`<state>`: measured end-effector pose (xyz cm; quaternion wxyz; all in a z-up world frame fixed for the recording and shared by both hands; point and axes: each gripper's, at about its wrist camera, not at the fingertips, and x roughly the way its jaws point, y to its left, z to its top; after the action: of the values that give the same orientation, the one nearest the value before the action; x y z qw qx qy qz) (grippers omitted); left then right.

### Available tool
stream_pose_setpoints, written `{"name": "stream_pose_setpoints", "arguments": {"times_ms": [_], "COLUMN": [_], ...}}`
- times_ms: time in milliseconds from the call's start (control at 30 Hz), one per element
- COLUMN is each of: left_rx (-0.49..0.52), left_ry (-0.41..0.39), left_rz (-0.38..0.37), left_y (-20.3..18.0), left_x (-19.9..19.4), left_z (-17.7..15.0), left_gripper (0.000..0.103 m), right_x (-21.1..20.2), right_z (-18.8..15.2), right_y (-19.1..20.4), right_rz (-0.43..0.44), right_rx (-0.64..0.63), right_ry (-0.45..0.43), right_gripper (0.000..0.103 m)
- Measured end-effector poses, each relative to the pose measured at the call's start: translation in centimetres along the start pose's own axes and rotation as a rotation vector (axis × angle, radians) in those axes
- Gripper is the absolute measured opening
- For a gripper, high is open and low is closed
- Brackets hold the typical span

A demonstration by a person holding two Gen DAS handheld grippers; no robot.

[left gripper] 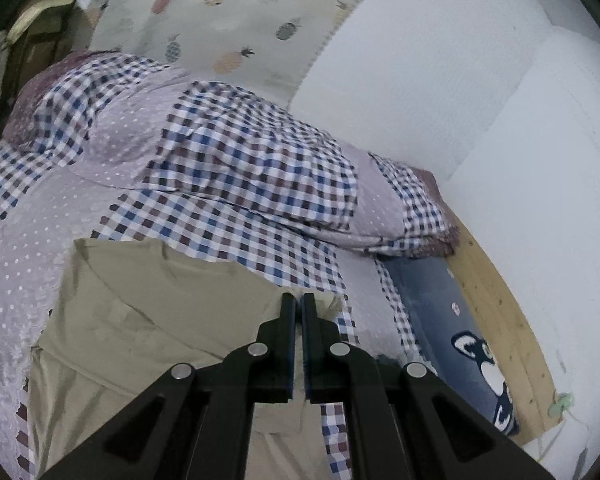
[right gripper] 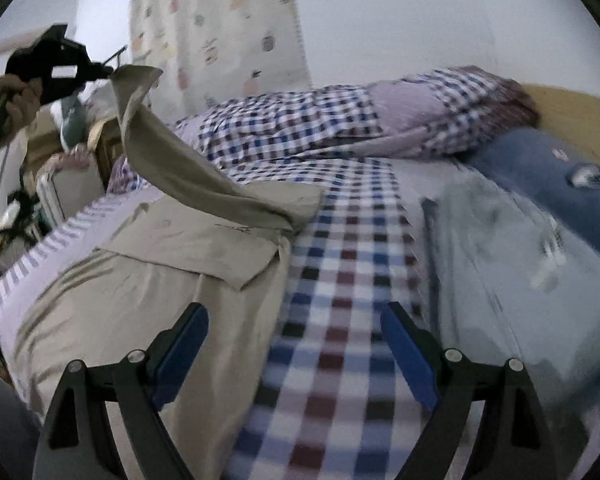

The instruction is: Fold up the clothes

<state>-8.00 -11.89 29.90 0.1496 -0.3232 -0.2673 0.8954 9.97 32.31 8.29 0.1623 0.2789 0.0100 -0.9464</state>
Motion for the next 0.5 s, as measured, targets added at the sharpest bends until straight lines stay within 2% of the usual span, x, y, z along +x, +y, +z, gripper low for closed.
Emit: {"name": "stream_pose_setpoints", "arguments": {"times_ms": [167,333,400,467,500], "left_rx": [-0.013,-0.047,-0.057,-0.062,-0.066], "left_ry": [-0.003,0.015,0.024,0.034,0.04], "left_rz": [-0.009,-0.012,-0.013,-0.011,-0.009], "left_y": [2.8,5.8,6.9,8.0,8.7], "left_x": [0.1,0.8,1.2,1.6,1.9], "left_z": [1.0,1.3,1.3,1.3,1.2], "left_gripper": [0.001,0.001,0.001,0.001,0.001], "right_x": [7.5,16.6,19.3,21.8,22.6], "right_z": [3.3,4.7,4.8,4.6,4.5], "right_y": [1.6,3.5,3.8,4.2,4.1], "right_rz": [0.029,0.006,-0.002,-0.022,-0.034], "right_rx": [-0.053,-0.117,-0.145,-0.174,-0.177], "right_ry": [0.053,0.163,0.205,0.249,0.264], "right_gripper": [0.091,0.091,0.085,0.066,0.06]}}
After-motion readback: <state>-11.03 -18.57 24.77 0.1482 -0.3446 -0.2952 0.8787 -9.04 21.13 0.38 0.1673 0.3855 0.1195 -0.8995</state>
